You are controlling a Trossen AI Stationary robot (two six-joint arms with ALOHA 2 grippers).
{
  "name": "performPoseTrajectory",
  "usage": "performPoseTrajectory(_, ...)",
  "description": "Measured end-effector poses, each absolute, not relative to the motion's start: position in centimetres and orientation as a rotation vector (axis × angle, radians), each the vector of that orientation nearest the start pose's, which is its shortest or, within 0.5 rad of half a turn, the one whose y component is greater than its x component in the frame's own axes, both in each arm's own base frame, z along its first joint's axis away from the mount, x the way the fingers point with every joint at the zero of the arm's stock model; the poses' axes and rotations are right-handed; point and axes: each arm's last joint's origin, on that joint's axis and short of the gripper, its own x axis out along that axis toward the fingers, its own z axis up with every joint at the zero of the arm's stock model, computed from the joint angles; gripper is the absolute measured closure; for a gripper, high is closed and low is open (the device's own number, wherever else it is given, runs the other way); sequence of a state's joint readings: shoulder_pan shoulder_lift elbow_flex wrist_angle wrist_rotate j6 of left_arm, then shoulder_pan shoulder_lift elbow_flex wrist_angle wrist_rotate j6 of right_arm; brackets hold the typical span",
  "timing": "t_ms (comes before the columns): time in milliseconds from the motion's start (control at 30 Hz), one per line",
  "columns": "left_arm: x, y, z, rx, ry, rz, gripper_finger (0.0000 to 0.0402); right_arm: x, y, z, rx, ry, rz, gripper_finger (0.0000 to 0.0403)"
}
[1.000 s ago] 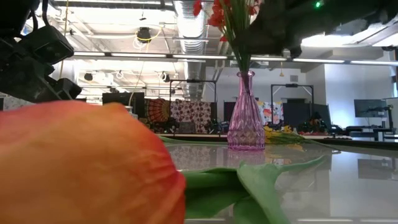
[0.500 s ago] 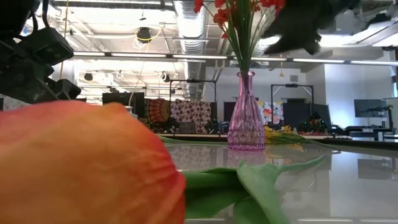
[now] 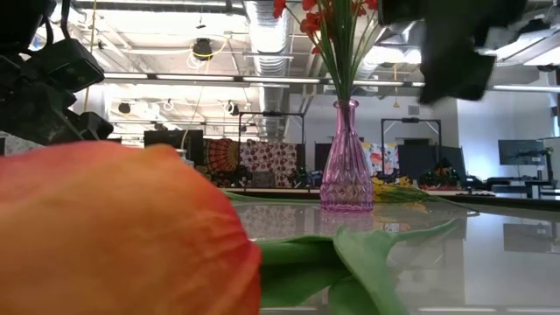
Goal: Sort flowers into vase by color
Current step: Put the bottom orange flower into the violet vase
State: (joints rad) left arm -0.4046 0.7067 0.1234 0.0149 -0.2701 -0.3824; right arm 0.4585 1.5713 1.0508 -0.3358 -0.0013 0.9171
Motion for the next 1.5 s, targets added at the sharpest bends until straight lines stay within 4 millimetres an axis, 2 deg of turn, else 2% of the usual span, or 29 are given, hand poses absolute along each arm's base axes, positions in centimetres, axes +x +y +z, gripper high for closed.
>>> performPoseTrajectory(133,12.9,-4.7,13.9,-0.182,0.55,-0.027,0.0255,31.9,17.3,22.5,0.488,0.939,0.137,0.0189)
performPoseTrajectory(267,12.9,-4.7,13.9,-0.183,0.55,-0.026,0.0255,34.4,20.0,21.8,0.2,0.927,0.291,0.0198)
performPoseTrajectory(367,12.9,-4.7,13.9,-0.188,0.55,-0.024,0.0255,35.7,21.3,20.8,0.011,0.978,0.361,0.0203)
performPoseTrajectory(667,12.9,-4.7,13.9,-0.191,0.549,-0.021,0.0255,38.2,21.7,17.7,-0.155,1.232,0.398,0.0208)
performPoseTrajectory(867,12.9,-4.7,13.9,-0.19,0.55,-0.021,0.0255,38.4,21.5,15.3,-0.217,1.329,0.412,0.0208)
performPoseTrajectory(967,12.9,-4.7,13.9,-0.188,0.551,-0.022,0.0255,38.4,21.7,14.9,-0.295,1.326,0.453,0.0219)
performPoseTrajectory(1067,12.9,-4.7,13.8,-0.186,0.555,-0.021,0.0255,38.1,22.1,14.9,-0.37,1.312,0.471,0.026)
performPoseTrajectory(1233,12.9,-4.7,13.8,-0.175,0.557,-0.023,0.0255,37.7,22.5,15.3,-0.39,1.3,0.45,0.0373)
performPoseTrajectory(1267,12.9,-4.7,13.8,-0.175,0.557,-0.024,0.0255,37.6,22.4,15.6,-0.374,1.297,0.44,0.0384)
performPoseTrajectory(1367,12.9,-4.7,13.8,-0.174,0.557,-0.024,0.0255,37.5,22.2,17.3,-0.308,1.266,0.401,0.0382)
performPoseTrajectory(1500,12.9,-4.7,13.8,-0.175,0.556,-0.022,0.0255,37.1,21.8,21.1,-0.259,1.151,0.375,0.0388)
